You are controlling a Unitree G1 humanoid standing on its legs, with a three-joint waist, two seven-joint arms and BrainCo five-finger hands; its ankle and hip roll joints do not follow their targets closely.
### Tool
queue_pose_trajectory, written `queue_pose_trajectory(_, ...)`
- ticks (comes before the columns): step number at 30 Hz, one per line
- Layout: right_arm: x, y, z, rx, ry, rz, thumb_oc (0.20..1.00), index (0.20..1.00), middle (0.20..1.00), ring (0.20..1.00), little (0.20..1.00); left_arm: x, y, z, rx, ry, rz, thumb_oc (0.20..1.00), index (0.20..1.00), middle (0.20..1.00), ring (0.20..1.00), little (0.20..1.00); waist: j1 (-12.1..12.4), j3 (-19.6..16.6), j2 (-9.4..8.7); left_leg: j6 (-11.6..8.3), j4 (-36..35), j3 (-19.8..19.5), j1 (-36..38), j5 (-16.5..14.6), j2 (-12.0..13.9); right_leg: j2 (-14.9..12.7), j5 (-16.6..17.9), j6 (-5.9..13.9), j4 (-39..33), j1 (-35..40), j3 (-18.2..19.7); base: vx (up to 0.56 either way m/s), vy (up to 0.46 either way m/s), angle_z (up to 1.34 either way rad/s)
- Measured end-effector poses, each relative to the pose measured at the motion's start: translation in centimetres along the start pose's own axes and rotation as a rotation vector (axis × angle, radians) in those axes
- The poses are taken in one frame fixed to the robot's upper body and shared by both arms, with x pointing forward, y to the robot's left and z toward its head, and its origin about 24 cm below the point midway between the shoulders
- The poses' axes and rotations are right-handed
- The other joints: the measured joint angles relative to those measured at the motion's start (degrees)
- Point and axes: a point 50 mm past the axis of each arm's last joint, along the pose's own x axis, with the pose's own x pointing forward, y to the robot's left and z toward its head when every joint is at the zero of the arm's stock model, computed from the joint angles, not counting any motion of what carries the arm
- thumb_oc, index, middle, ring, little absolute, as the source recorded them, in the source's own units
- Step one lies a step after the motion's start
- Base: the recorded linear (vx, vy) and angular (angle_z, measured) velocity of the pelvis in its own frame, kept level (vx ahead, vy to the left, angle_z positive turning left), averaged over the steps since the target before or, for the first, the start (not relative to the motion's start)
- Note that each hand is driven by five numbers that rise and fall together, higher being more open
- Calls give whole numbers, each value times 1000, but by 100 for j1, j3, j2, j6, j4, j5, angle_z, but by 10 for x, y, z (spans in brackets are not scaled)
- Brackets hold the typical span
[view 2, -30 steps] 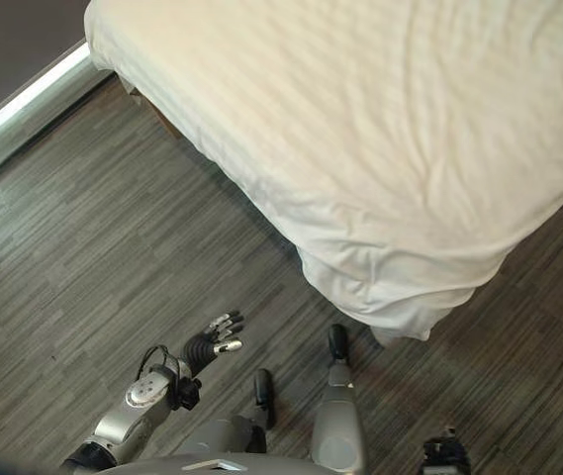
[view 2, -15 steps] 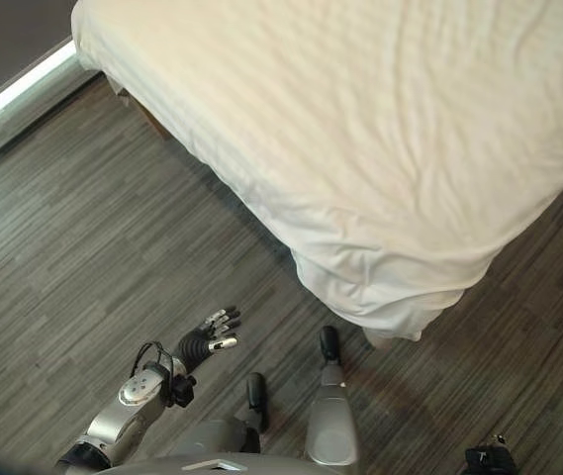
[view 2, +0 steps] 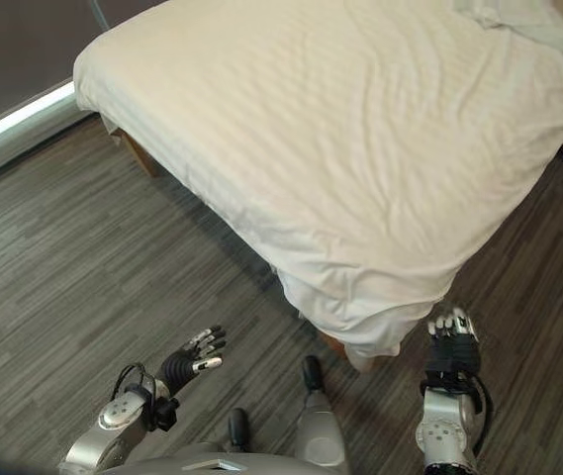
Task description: Making the bed.
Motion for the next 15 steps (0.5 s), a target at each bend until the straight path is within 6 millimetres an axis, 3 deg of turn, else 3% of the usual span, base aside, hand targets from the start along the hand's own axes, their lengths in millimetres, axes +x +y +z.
queue_pose_trajectory(1,-1,6,-2,-10,15,30,1000,1000,1000,1000,1000,1,1,2,5,-4,0,1000,1000,1000,1000,1000,-8,-35,-26,-3,0,18,22,-11,-10,12,25,-23,14,10,11,-4,32,-8)
queue_pose_trajectory(3,-4,20,-9,-147,91,145,1000,1000,1000,1000,1000,5,2,7,23,-17,-5,1000,1000,1000,1000,1000,99,-87,-111,-16,1,130,140,-45,-27,51,100,-71,15,70,128,-20,64,-24)
queue_pose_trajectory(6,-9,5,-11,-231,143,103,1000,1000,1000,1000,1000,8,3,12,38,-26,-8,1000,1000,1000,1000,1000,99,-155,-211,-33,4,210,216,-65,-51,56,45,-11,17,107,196,-94,97,-24)
queue_pose_trajectory(7,-23,-16,-18,-284,189,16,1000,1000,1000,1000,1000,10,5,16,76,-29,-12,1000,1000,1000,1000,1000,85,-166,-328,6,5,397,296,-105,-92,104,144,24,105,44,431,-239,23,-90)
queue_pose_trajectory(9,-37,-39,-26,-276,231,-118,1000,1000,1000,1000,1000,14,7,22,87,-46,-7,1000,1000,1000,1000,1000,-34,-142,-476,95,107,825,223,-147,-170,96,-401,395,84,-216,693,-335,-1,-124)
queue_pose_trajectory(10,-36,-41,-26,-263,210,-148,1000,1000,1000,1000,1000,17,7,27,96,-58,-7,1000,1000,1000,1000,1000,-80,-146,-354,155,207,1081,76,-137,-12,146,-678,706,211,-373,680,-317,4,-142)
queue_pose_trajectory(11,-36,-43,-32,-244,190,-205,1000,1000,1000,1000,1000,24,15,35,111,-72,25,1000,1000,1000,1000,1000,-124,-54,-224,196,292,1543,-94,-139,222,344,-686,530,831,-822,345,-288,9,-143)
queue_pose_trajectory(12,-36,-43,-35,-246,205,-211,1000,1000,1000,1000,1000,25,21,35,108,-66,57,1000,1000,1000,1000,1000,-160,1,-133,217,285,1694,-121,-126,369,449,-635,417,1229,-952,-38,-196,6,-148)
queue_pose_trajectory(14,-35,-42,-35,-305,223,-201,1000,1000,1000,1000,1000,26,28,40,115,-79,98,1000,1000,1000,1000,1000,-111,91,100,235,253,2140,-59,-76,678,304,-875,-19,2253,-909,-1334,-218,-64,-123)
queue_pose_trajectory(15,-34,-43,-31,-330,218,-195,1000,1000,1000,1000,1000,26,30,42,111,-89,121,1000,1000,1000,1000,1000,-37,87,152,252,263,2343,11,-37,857,102,-1083,41,2611,-494,-1592,-319,-172,-111)
